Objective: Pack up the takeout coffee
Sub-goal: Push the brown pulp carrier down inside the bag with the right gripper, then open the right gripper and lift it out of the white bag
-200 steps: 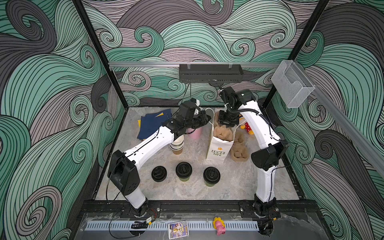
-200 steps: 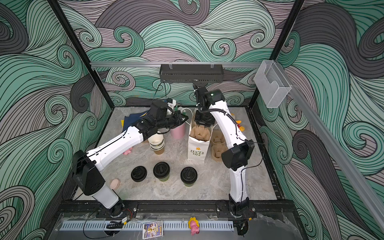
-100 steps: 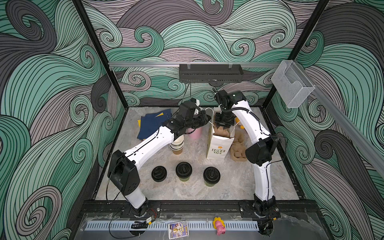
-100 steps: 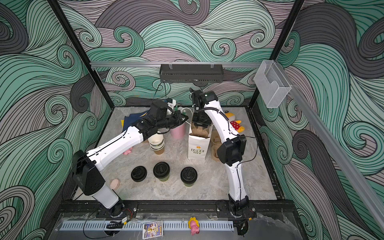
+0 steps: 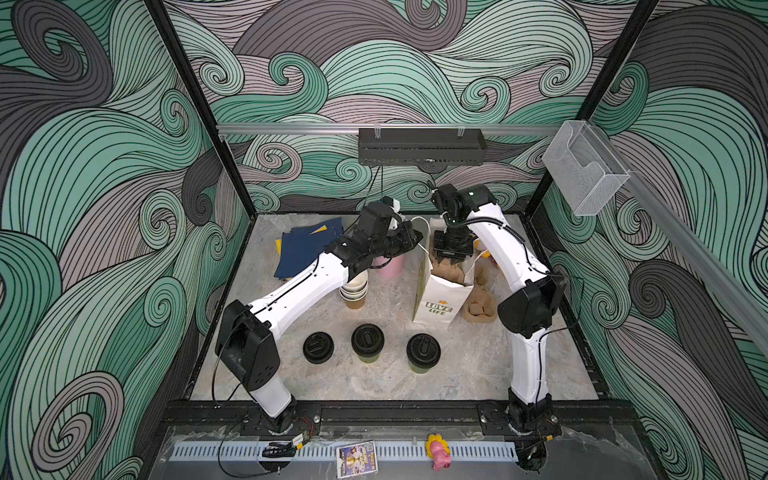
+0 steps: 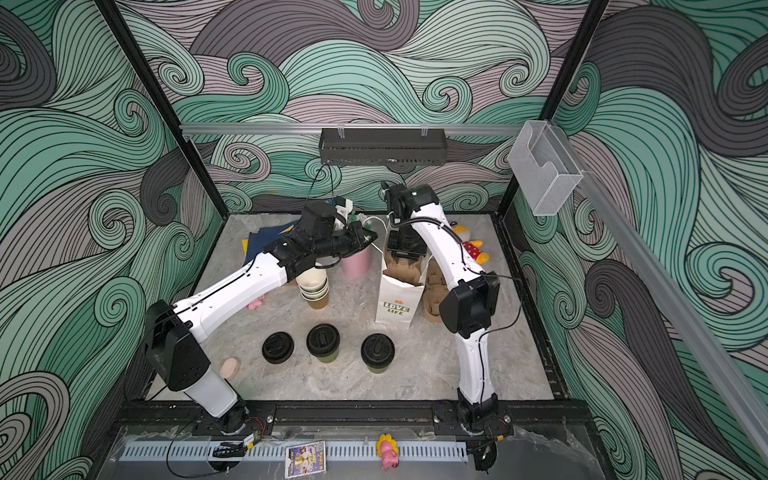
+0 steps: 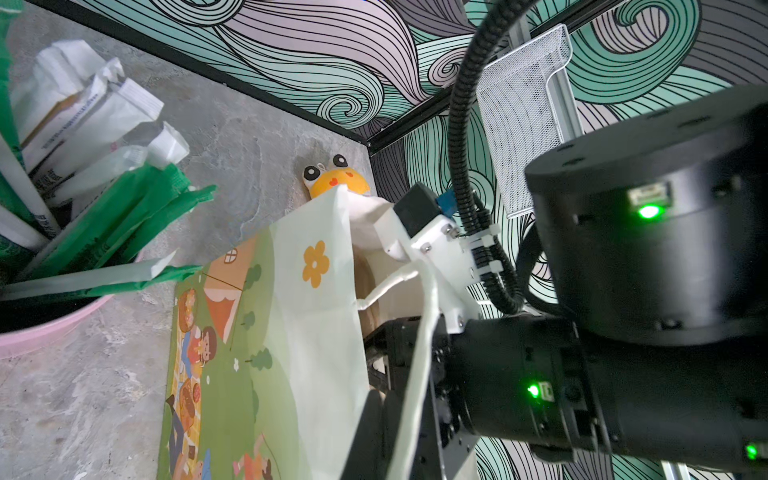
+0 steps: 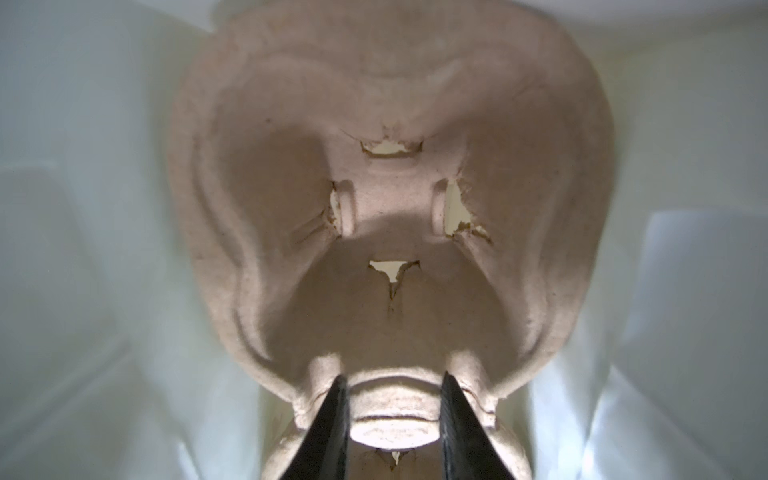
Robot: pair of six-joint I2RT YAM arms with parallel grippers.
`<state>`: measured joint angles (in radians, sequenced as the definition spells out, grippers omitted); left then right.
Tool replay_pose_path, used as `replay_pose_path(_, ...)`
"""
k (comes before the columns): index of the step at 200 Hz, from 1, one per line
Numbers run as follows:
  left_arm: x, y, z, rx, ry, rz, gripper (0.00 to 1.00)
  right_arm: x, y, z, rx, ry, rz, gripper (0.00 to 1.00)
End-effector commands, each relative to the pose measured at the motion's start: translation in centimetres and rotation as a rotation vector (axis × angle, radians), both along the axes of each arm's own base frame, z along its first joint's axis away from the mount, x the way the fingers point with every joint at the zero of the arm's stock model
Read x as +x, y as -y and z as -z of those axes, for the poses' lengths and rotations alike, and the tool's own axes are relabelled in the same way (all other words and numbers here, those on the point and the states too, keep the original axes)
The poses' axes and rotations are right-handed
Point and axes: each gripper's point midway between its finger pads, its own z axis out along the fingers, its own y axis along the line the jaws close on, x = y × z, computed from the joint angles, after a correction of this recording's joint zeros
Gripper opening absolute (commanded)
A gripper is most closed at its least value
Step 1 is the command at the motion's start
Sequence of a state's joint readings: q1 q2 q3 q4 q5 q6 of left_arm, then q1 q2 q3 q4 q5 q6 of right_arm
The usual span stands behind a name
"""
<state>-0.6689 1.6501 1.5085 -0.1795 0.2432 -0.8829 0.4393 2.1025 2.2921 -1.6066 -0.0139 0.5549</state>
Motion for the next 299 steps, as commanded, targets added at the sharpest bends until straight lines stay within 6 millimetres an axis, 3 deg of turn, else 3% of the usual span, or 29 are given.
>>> replay_pose_path(1,0.2,-0.4,-2.0,-0.02,0.052,-0.008,0.0,-2.1,1.2,2.0,-0.085,-0.132,-0.013,0.18)
replay_pose_path(121,-0.1,-1.6,-1.3,0.0,0.041,-0.056,0.0,-1.0,0.0,7.8,-0.073,-0.151,-0.025,0.22)
replay_pose_path(171,-0.1,-1.7,-1.2,0.007,0.034,-0.059,0.0,-0.7,-0.2,9.7,-0.073,-0.151,-0.027,0.32)
replay_pose_path(195,-0.1,-1.7,-1.0,0.014,0.03,-0.058,0.0,-0.5,-0.2,9.2,-0.073,-0.132,-0.029,0.38)
replay_pose_path(245,-0.5,-1.7,-0.4,0.039,0.023,-0.039,0.0,-0.5,-0.2,4.2,-0.031,-0.002,-0.024,0.52)
replay_pose_path(299,-0.9,-1.6,0.0,0.072,0.033,-0.007,0.0,0.0,-0.1,1.3,-0.012,0.129,-0.018,0.52)
